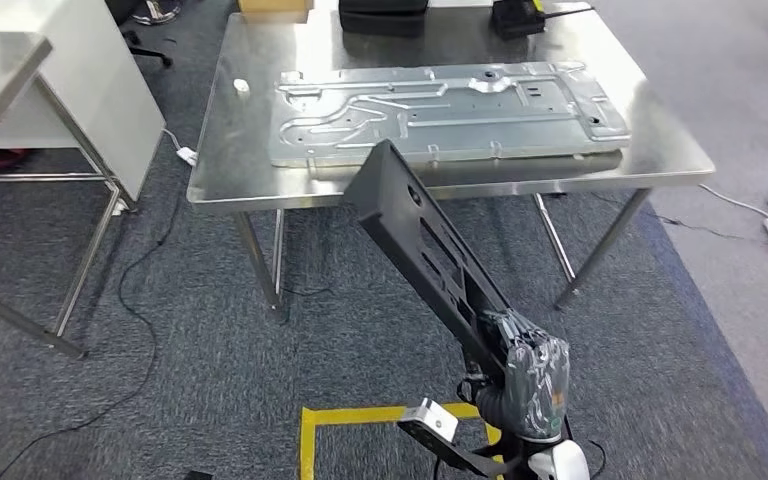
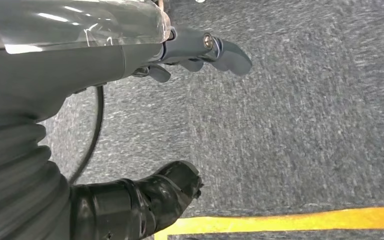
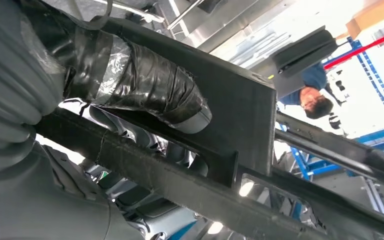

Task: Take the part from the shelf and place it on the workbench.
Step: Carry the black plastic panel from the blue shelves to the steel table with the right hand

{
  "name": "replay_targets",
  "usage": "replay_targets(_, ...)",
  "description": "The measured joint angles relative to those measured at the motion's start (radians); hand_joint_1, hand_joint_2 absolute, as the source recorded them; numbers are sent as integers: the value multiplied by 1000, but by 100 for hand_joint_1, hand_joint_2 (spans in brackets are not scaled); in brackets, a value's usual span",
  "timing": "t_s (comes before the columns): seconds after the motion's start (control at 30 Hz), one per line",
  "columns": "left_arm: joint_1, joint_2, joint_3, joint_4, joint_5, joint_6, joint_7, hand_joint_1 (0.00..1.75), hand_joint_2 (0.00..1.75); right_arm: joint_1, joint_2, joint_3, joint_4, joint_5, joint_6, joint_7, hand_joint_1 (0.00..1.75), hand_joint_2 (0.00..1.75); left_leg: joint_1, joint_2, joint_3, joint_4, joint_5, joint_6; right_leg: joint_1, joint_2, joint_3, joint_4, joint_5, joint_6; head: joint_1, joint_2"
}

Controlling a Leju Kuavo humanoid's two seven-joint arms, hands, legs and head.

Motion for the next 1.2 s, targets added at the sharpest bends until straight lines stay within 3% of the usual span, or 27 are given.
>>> replay_targets(0.07, 2, 1, 0, 0, 0, -12, -7, 0, 175, -4, 0, 0, 0, 6, 0, -3, 175, 175, 0, 16, 6, -7, 1, 9, -1, -56, -51, 105, -53, 9, 5, 0)
replay_targets(0.13, 3, 1, 0, 0, 0, -22, -12, 0, 175, -5, 0, 0, 3, 13, 1, -4, 175, 175, -1, 30, 8, -7, -2, 11, -8, -76, -110, 214, -90, 16, 5, 0)
replay_targets(0.17, 3, 1, 0, 0, 0, -26, -13, 0, 175, -5, 0, 0, 5, 17, 1, -4, 175, 175, 0, 35, 10, -7, -5, 10, -11, -79, -119, 227, -83, 19, 5, 0)
replay_targets(0.2, 3, 1, 0, 0, 0, -29, -15, 0, 175, -5, -1, 0, 8, 22, 1, -3, 175, 175, 0, 39, 13, -7, -7, 8, -13, -81, -107, 202, -57, 20, 6, 0)
replay_targets(0.27, 3, 1, 0, 0, 0, -33, -18, 0, 175, -7, -1, 0, 13, 35, 2, -1, 175, 175, 1, 43, 22, -8, -14, 2, -15, -87, -42, 72, 12, 16, 5, 0)
replay_targets(0.3, 2, 1, 0, 0, 0, -35, -19, 0, 175, -9, -1, 0, 15, 40, 2, 0, 175, 175, 0, 44, 26, -7, -17, -3, -12, -90, -11, 12, 31, 12, 5, 0)
replay_targets(0.33, 1, 1, 0, 0, 0, -37, -20, 0, 175, -11, -1, 0, 17, 43, 2, 1, 175, 175, -2, 45, 27, -7, -19, -9, -8, -92, 8, -26, 39, 7, 5, 0)
replay_targets(0.4, 1, 2, 0, 0, 0, -40, -21, 0, 175, -13, -1, 0, 19, 46, 2, 3, 175, 175, -4, 48, 29, -11, -21, -20, -1, -91, 15, -43, 32, -2, 5, 0)
replay_targets(0.47, 0, 2, 0, 0, -1, -41, -21, 0, 175, -14, 0, 0, 21, 49, 1, 5, 175, 175, -3, 50, 32, -10, -29, -31, -6, -88, 23, -55, 34, -14, 4, 0)
replay_targets(0.53, -1, 3, 0, 0, -1, -44, -22, 0, 175, -17, 0, 0, 23, 51, 1, 6, 175, 175, -2, 49, 8, 51, -66, -37, -10, -88, 36, -72, 38, -28, 0, 0)
replay_targets(0.6, 0, 4, 0, 0, 0, -47, -23, 0, 175, -21, 1, 0, 26, 52, 1, 6, 175, 175, -3, 47, -56, 176, -122, -39, -5, -89, 40, -73, 36, -37, -2, 0)
replay_targets(0.67, 1, 4, 0, 0, -1, -48, -23, 0, 175, -21, 1, 0, 28, 52, 1, 6, 175, 175, -3, 47, -108, 268, -148, -42, -2, -87, 40, -69, 32, -42, -3, 0)
replay_targets(0.73, 2, 5, 0, 0, 0, -48, -23, 0, 175, -21, 1, 0, 31, 52, 1, 6, 175, 175, -3, 47, -111, 252, -112, -42, 0, -83, 41, -64, 27, -42, -3, 0)
replay_targets(0.8, 3, 8, 0, 0, 0, -49, -23, 0, 175, -21, 2, 0, 33, 52, 2, 8, 175, 175, -3, 46, -66, 135, -36, -38, 0, -78, 44, -56, 19, -38, -3, 0)
replay_targets(0.87, 2, 10, 0, 0, -1, -50, -24, 0, 175, -23, 2, 0, 33, 52, 9, 9, 175, 175, -6, 44, -24, 33, 2, -31, 3, -75, 42, -43, 11, -28, -3, 0)
replay_targets(1.03, 1, 10, -1, 0, -7, -51, -25, 0, 175, -27, 2, 1, 37, 54, 15, 11, 175, 175, -6, 43, -12, 3, 7, -5, 3, -76, 31, -20, -6, -2, -2, 0)
replay_targets(1.13, 0, 10, 0, 0, -8, -51, -25, 0, 175, -30, 2, 1, 38, 55, 13, 13, 175, 175, -3, 45, -9, -3, 9, 7, -3, -79, -40, 129, -85, 12, 0, 0)
replay_targets(1.2, 0, 10, 0, 0, -8, -51, -25, 0, 175, -29, 2, 1, 40, 55, 13, 16, 175, 175, -3, 46, -7, -2, 7, 8, -7, -81, -90, 222, -110, 18, -1, 0)
